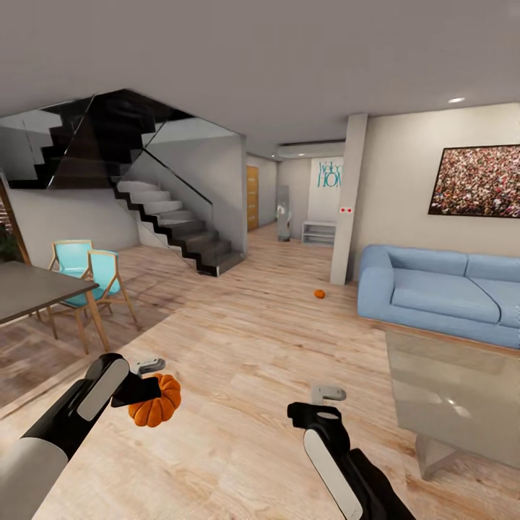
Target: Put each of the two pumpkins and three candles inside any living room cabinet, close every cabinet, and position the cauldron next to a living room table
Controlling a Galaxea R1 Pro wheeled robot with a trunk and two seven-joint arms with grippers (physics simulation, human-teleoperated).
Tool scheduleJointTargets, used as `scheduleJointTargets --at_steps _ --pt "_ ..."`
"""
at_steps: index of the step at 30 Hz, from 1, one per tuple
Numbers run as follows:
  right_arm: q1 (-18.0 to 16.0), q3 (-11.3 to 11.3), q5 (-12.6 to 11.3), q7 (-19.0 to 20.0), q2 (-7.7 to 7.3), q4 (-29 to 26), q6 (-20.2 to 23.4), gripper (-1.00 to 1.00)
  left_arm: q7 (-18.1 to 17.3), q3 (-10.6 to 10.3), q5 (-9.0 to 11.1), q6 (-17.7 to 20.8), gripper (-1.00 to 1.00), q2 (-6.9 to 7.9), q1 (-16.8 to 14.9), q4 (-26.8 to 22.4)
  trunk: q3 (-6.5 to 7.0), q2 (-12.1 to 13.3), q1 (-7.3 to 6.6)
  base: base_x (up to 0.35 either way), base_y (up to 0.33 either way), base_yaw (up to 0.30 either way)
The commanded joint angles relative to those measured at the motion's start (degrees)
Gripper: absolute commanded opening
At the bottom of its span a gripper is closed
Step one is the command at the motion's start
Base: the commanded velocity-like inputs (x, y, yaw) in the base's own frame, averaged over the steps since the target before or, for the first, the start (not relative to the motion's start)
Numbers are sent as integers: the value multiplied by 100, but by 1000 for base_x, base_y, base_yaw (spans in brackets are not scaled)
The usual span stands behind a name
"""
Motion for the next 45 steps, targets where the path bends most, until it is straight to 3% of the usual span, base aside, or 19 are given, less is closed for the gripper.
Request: scheduleJointTargets --at_steps 1,6,9,17,32,45 --pt "-6 9 -34 -26 -4 17 -70 100 69 -21 58 5 -100 7 -6 -3 10 36 -22 -18 0 0" --pt "-6 112 17 10 -8 72 -199 100 78 -22 60 5 -100 2 -6 42 100 236 -132 -7 0 0" --pt "-6 220 26 15 -10 80 -305 100 88 -24 49 5 -100 -17 -29 305 154 356 -198 -2 0 0" --pt "-6 300 33 18 -14 83 -557 100 84 -31 55 5 -100 -25 -111 540 154 356 -198 59 0 0" --pt "-6 357 34 11 -9 84 -584 100 71 -32 52 5 -100 -3 -120 570 154 356 -198 296 126 -1" --pt "-6 363 27 18 -9 84 -586 100 69 -32 52 5 -100 5 -121 570 225 356 -198 291 211 -182"
